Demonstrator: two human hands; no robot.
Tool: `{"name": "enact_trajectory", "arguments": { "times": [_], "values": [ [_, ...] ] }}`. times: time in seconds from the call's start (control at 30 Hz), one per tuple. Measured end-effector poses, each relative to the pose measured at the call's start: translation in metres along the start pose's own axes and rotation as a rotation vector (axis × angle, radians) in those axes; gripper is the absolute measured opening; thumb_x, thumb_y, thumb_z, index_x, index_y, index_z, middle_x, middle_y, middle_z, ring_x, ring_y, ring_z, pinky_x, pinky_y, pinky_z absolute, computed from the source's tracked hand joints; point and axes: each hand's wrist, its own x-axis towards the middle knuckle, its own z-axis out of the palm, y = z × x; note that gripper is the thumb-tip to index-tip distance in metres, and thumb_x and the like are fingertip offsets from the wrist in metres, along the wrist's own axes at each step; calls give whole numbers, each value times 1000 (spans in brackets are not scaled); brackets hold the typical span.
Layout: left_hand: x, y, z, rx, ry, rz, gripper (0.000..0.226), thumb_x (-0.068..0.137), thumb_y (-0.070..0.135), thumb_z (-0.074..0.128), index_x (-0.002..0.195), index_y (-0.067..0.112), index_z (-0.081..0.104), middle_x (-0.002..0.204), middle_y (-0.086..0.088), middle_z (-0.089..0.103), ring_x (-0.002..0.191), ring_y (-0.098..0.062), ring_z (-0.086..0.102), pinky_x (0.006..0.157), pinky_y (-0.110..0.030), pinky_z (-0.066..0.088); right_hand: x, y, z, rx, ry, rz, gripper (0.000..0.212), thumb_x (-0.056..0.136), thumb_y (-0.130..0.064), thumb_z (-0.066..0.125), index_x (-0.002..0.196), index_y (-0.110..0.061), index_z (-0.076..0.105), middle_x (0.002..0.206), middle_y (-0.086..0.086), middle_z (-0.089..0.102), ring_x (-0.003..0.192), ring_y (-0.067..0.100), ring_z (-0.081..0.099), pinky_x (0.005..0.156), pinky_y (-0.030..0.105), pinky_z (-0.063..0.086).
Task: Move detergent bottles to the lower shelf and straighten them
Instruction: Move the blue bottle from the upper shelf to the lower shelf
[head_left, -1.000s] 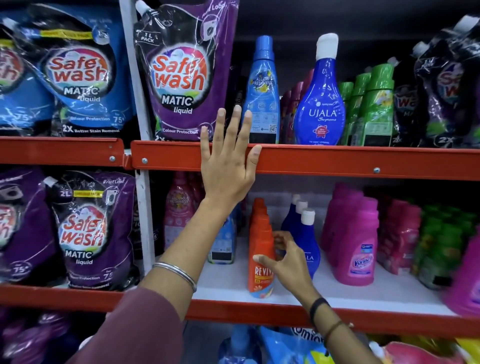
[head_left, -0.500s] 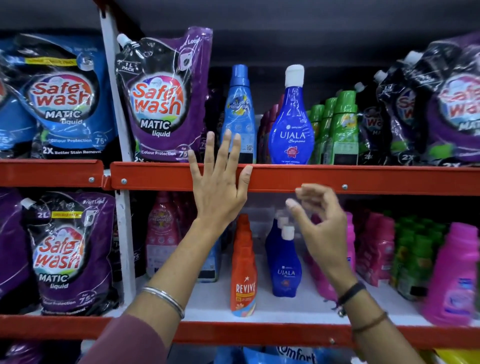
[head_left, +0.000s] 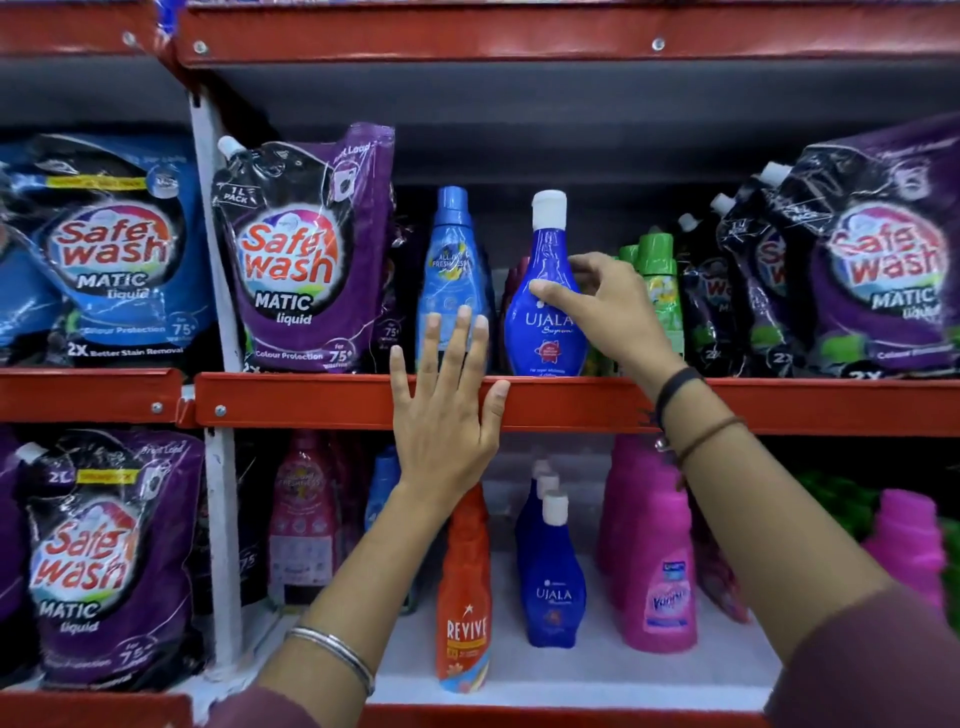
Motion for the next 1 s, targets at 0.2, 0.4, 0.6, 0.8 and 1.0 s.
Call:
{"name": "enact_trajectory", "arguments": {
  "times": [0.2, 0.4, 0.6, 0.8, 1.0],
  "values": [
    [0, -1, 1, 12, -1, 5, 60, 100, 48, 22, 152, 18, 23, 160, 0, 22, 149, -21, 10, 119, -48, -3, -9, -12, -6, -6, 162, -52, 48, 71, -35, 77, 111, -11, 64, 102, 0, 70, 88, 10, 65, 76, 28, 55],
    [-1, -1, 2, 19, 11, 5, 60, 100, 48, 23, 152, 18, 23, 159, 0, 22, 149, -21, 11, 119, -47, -4, -25, -27, -32, 157, 297, -81, 50, 72, -36, 76, 115, -12, 63, 101, -3, 69, 82, 4, 64, 75, 23, 55],
    [-1, 0, 0, 14, 10, 0, 60, 100, 48, 22, 151, 18, 23, 159, 0, 24, 148, -22, 13, 118, -47, -3, -72, -17, -47, 289, 111, -10, 41, 73, -26, 78, 110, -14, 63, 99, -3, 68, 82, 8, 63, 71, 22, 55],
    [-2, 1, -1, 13, 4, 2, 59, 100, 48, 22, 151, 18, 23, 159, 0, 25, 148, -23, 13, 118, -44, -7, -130, 20, -33, 361, -29, 80, 32, 70, -14, 78, 97, -21, 64, 92, -3, 70, 72, -2, 63, 66, 12, 49],
    [-1, 0, 1, 12, 16, 0, 59, 101, 49, 20, 151, 19, 24, 158, 0, 26, 148, -25, 14, 118, -45, -6, -176, 75, -5, 228, -110, 244, 41, 67, -18, 82, 103, -20, 65, 100, -4, 72, 87, 7, 65, 75, 20, 51]
  ]
}}
